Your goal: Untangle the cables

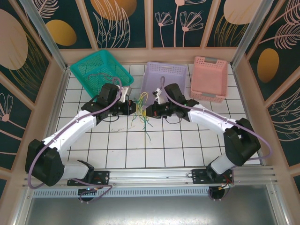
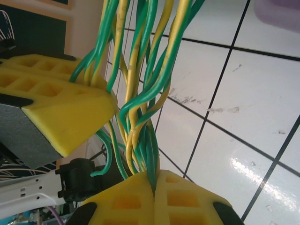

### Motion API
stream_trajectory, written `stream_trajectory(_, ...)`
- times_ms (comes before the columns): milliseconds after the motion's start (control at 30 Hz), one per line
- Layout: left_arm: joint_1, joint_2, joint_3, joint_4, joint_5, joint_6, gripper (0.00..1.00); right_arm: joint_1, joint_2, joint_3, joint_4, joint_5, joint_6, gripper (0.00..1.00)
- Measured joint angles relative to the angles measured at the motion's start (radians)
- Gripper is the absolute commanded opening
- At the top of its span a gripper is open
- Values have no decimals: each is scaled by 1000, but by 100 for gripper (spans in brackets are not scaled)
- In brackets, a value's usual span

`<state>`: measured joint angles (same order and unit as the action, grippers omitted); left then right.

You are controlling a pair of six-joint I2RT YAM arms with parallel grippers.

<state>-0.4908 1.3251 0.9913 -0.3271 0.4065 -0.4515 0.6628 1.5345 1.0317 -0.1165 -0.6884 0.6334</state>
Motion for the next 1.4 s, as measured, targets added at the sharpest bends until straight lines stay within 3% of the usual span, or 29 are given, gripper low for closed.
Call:
stream_trajectory(267,-14,0,60,-131,-286,-11,0,-119,-124,-85,-41,43,-62,0)
stream_trajectory(400,-20,0,69,-150,-308,-11,0,-182,-191,-103,-85,39,-127,0)
stream_trajectory(633,-35,0,109,-188,-351,-13,0,-201,-244,-103,-131,61,-199,0)
stream_trajectory(733,9,0,129,-260,-523,-35,0,-257,-277,-108,-214,124,-220,0)
stream_trajectory(900,84,-1,127,-343,-690,-64,0,-290,-288,-109,-300,182,-264,0)
stream_trajectory(1167,99,-41,45,-331,-687,-76,0,-158,-282,-111,-340,240,-283,0)
stream_trajectory(1400,100,-186,-31,-270,-630,-77,0,-169,-309,-111,-336,288,-277,0)
